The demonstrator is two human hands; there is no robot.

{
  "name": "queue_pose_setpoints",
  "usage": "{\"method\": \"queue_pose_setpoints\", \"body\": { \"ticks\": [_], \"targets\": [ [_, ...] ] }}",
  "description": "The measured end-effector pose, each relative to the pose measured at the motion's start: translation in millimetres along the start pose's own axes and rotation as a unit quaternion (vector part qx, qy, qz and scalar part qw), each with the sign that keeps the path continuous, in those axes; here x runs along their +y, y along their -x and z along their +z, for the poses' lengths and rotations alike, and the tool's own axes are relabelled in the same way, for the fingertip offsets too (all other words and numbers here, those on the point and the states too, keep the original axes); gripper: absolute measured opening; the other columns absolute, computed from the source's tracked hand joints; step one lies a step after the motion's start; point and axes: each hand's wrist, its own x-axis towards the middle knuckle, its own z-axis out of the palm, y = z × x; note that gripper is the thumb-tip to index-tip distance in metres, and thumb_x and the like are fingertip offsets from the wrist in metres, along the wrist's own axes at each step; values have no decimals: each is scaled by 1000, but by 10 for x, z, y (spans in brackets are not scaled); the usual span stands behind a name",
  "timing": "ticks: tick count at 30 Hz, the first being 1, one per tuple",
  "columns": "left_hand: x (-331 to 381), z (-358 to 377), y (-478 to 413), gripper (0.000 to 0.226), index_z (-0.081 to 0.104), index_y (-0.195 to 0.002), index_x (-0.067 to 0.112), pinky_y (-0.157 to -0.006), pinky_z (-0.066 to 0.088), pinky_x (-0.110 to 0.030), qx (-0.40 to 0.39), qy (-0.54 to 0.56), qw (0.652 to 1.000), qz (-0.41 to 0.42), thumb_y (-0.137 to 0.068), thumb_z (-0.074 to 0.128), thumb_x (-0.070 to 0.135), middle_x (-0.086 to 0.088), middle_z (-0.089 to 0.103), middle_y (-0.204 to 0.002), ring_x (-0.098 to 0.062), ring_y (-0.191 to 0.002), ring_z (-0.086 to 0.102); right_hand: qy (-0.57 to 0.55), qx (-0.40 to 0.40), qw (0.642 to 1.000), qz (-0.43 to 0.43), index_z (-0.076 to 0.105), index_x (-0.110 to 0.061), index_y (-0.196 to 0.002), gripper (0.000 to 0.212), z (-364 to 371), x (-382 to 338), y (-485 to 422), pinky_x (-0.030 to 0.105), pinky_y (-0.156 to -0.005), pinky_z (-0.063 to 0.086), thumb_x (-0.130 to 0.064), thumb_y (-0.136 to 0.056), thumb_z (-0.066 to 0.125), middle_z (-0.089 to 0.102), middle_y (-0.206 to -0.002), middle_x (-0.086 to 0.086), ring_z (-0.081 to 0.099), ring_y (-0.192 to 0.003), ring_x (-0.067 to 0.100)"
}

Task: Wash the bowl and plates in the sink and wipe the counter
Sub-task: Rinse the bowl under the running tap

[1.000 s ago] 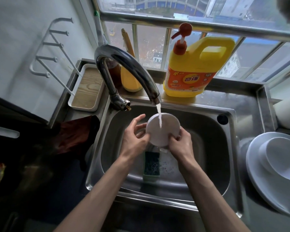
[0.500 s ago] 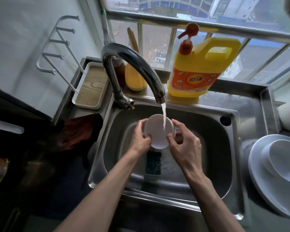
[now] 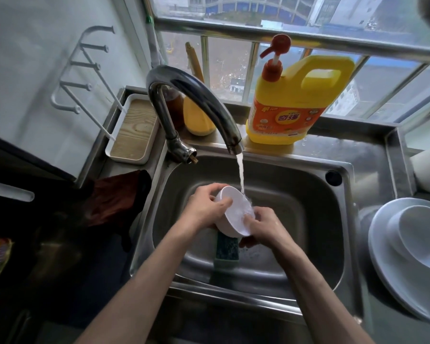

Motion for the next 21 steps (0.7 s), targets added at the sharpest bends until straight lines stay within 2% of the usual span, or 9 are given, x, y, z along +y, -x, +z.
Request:
{"method": "queue_pose_setpoints", "body": {
  "ticks": [3, 6, 9, 11, 13, 15, 17, 18, 21],
  "targets": [
    [62, -92, 59, 49, 68, -126, 37, -81, 64, -42, 9, -94, 994, 47, -78, 61, 28, 2, 72, -106, -18, -100, 69, -5, -23, 1000, -10, 71, -7, -110, 21, 50, -29, -13, 25, -51, 55, -23, -103, 59, 75, -94, 13, 74, -63, 17],
    [52, -145, 55, 67, 63, -129, 44, -93, 58, -42, -10, -137, 986, 95, -71, 52, 13, 4, 68, -121, -19, -115, 62, -51, 20, 995, -87, 73, -19, -114, 16, 66, -11, -32, 39, -61, 64, -19, -103, 61, 76, -98, 6, 76, -76, 21],
    [16, -126, 54, 74, 61, -133, 45, -82, 56, -29, 46, -185, 971, 146, -79, 55, -6, 6, 67, -119, -17, -105, 62, -68, 103, 976, -181, 73, -35, -114, 17, 70, 22, -6, 43, -65, 66, -26, -102, 64, 78, -97, -5, 77, -84, 16],
    [-20, -72, 1, 72, 61, -133, 43, -76, 53, -24, 102, -208, 959, 166, -81, 62, -6, 8, 69, -114, -13, -99, 63, -35, 171, 957, -230, 73, -37, -116, 19, 79, 21, 27, 39, -68, 66, -29, -101, 65, 78, -93, -10, 76, -82, 9],
    [-75, -12, -79, 71, 63, -130, 40, -80, 55, -26, 127, -160, 968, 144, -79, 61, -8, 8, 70, -114, -12, -102, 63, 24, 248, 933, -261, 73, -36, -116, 21, 72, 15, 68, 37, -71, 63, -32, -96, 68, 75, -83, -13, 73, -76, 4],
    [-93, 36, -143, 70, 59, -133, 29, -93, 55, -37, 94, -52, 991, 73, -77, 58, -14, -1, 65, -124, -20, -116, 60, 84, 310, 904, -282, 77, -33, -109, 19, 49, 0, 106, 33, -68, 58, -38, -91, 72, 70, -75, -14, 67, -70, 5],
    [-98, 91, -143, 65, 50, -138, 18, -101, 54, -47, 31, -10, 999, -5, -81, 57, -14, -10, 57, -132, -28, -122, 55, 108, 333, 897, -268, 77, -29, -93, 17, 34, -35, 136, 34, -67, 53, -44, -88, 71, 67, -74, -13, 64, -70, 12],
    [-114, 116, -141, 63, 48, -138, 17, -99, 55, -50, 3, -14, 999, -32, -83, 58, -11, -12, 55, -132, -30, -121, 55, 97, 326, 911, -232, 76, -27, -85, 20, 23, -57, 147, 35, -68, 53, -46, -87, 70, 67, -73, -13, 64, -72, 14],
    [-133, 149, -100, 58, 50, -138, 23, -78, 64, -53, -52, 5, 996, -78, -88, 54, -7, -8, 55, -129, -34, -113, 62, 16, 241, 969, -55, 75, -21, -74, 29, -80, -79, 113, 36, -71, 55, -45, -88, 69, 69, -66, -7, 67, -72, 17]
  ]
}}
